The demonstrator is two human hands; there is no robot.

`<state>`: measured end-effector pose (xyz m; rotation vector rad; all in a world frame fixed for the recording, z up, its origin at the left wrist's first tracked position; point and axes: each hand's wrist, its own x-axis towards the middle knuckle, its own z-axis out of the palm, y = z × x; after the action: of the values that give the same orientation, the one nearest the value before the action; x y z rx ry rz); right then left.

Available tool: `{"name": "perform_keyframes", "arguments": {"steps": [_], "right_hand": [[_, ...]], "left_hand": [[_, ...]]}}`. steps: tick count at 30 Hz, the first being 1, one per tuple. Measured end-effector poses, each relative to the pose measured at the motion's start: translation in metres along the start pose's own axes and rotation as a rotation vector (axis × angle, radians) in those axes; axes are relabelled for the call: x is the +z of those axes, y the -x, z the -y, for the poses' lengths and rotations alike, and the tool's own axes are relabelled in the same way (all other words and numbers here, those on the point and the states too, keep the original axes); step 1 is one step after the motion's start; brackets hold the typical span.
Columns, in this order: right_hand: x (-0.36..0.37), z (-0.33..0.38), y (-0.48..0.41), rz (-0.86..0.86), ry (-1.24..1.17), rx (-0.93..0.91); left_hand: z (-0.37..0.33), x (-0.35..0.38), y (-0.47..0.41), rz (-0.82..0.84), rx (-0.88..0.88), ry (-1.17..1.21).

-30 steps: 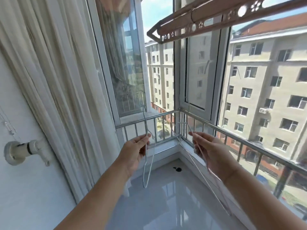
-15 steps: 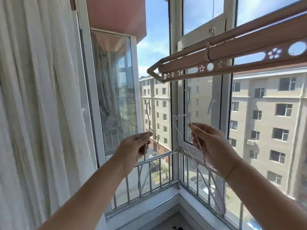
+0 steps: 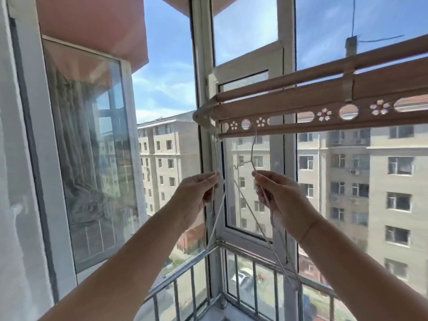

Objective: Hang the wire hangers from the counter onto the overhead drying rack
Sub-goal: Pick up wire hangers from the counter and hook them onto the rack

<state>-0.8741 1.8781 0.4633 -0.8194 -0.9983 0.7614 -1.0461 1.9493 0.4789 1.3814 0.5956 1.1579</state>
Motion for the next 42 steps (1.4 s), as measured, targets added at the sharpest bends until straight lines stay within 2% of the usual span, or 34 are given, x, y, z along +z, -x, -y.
{"name": "perform_keyframes", "arguments": {"steps": [12, 24, 32, 37, 42], "right_hand": [[0.001, -0.019, -0.057, -0.090, 0.080, -0.062], [-0.010, -0.028, -0.063, -0.139, 0.052, -0.016], [-0.012, -0.031, -0.055, -0.147, 0.057, -0.016], [-0.040, -0.054, -0.031, -0.234, 0.256, -0.012], [-0.079, -0.084, 0.008, -0.300, 0.488, 0.000]], "left_hand": [[0.014, 0.002, -0.087, 0.108, -0.009, 0.060], [0.029, 0.008, -0.109, 0.130, -0.074, 0.060], [0.041, -0.021, -0.109, 0.086, -0.065, 0.189], [0.074, -0.066, -0.096, -0.001, -0.059, 0.086], [0.126, -0.070, -0.065, -0.033, -0.164, 0.004]]}}
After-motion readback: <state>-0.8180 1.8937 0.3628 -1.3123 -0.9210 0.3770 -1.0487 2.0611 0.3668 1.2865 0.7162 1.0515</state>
